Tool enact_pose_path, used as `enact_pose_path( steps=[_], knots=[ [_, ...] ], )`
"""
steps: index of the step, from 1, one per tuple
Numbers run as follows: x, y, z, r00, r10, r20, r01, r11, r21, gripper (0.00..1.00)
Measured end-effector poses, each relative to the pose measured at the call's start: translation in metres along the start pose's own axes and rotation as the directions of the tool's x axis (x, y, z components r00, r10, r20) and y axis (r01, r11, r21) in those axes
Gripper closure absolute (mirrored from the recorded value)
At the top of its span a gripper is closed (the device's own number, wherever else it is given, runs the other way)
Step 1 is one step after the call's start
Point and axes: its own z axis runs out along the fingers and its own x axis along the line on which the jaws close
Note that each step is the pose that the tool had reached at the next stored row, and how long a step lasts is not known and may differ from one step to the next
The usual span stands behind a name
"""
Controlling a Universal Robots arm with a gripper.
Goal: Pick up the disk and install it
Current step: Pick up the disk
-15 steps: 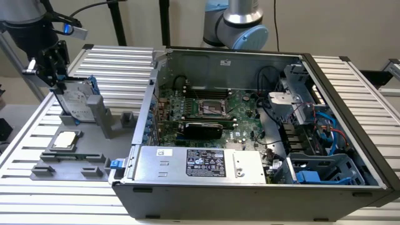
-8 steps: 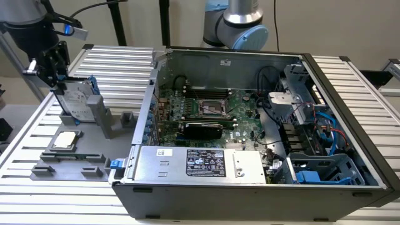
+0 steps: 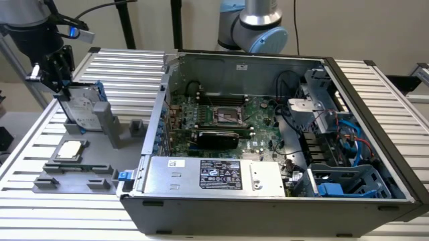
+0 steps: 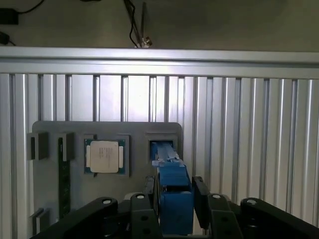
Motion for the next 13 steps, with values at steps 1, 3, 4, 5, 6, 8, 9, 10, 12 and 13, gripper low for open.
enact_pose_path(
  steps=[1, 3, 4, 5, 6, 8, 9, 10, 12, 13],
  knots=[
    [0.0, 0.0, 0.0001, 1.0, 0.0, 0.0, 0.0, 1.0, 0.0, 1.0],
    [0.0001, 0.0, 0.0001, 1.0, 0.0, -0.0001, 0.0, 1.0, 0.0001, 1.0],
    [0.0001, 0.0, 0.0002, 1.0, 0.0, 0.0, 0.0, 1.0, 0.0001, 1.0],
    [0.0002, 0.0, 0.0002, 1.0, 0.0, 0.0001, 0.0, 1.0, 0.0002, 1.0],
    [0.0005, 0.0, 0.0003, 1.0, 0.0, 0.0002, 0.0, 1.0, 0.0003, 1.0],
    [0.0013, 0.0, 0.0003, 1.0, 0.0, 0.0002, 0.0, 1.0, 0.0002, 1.0],
    [0.0017, 0.0, 0.0002, 1.0, 0.0, 0.0001, 0.0, 1.0, 0.0001, 1.0],
    [0.0024, 0.0, 0.0002, 1.0, 0.0, 0.0001, 0.0, 1.0, 0.0001, 1.0],
    [0.0041, 0.0, 0.0003, 1.0, 0.0, 0.0001, 0.0, 1.0, 0.0001, 1.0],
    [0.0049, 0.0, 0.0003, 1.0, 0.0, 0.0002, 0.0, 1.0, 0.0002, 1.0]
  ],
)
